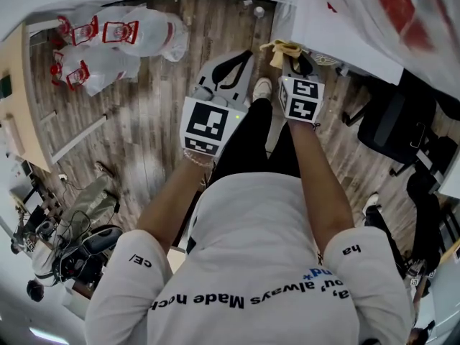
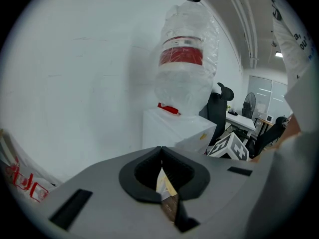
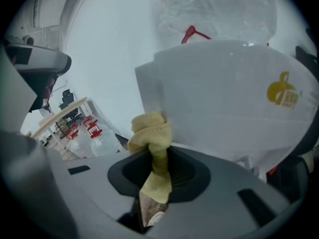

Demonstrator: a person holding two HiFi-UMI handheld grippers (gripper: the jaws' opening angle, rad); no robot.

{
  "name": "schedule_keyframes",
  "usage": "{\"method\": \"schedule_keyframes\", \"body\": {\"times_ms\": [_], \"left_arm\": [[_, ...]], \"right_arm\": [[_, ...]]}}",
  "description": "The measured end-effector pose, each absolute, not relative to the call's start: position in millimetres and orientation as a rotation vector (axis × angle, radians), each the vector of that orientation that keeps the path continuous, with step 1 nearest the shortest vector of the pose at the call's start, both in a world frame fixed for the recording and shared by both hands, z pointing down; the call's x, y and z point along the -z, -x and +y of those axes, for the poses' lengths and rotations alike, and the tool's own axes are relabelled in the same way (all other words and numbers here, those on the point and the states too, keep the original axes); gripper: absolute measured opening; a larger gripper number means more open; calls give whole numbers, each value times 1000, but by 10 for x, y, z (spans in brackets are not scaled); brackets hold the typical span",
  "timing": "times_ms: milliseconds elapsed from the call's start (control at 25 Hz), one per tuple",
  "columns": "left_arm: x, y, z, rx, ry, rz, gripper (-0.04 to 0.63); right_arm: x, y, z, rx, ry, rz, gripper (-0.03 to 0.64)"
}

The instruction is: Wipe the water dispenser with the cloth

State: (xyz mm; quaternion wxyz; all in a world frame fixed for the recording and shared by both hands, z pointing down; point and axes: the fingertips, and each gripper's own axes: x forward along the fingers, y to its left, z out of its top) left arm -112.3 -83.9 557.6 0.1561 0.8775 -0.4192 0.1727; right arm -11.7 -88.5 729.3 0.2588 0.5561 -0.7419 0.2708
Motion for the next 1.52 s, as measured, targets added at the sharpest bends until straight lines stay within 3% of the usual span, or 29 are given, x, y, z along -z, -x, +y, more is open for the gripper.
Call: {"method": "schedule_keyframes", "body": {"times_ms": [960, 1520], "left_arm": [[-5855, 1215, -912, -512, -2468, -1216, 20], [-6065, 1190, -894, -526, -2455, -1197, 20]], "right_arm": [[-8070, 173, -881, -909, -1581, -1893, 89], [-8527, 117, -907, -827, -1522, -1893, 89]]}}
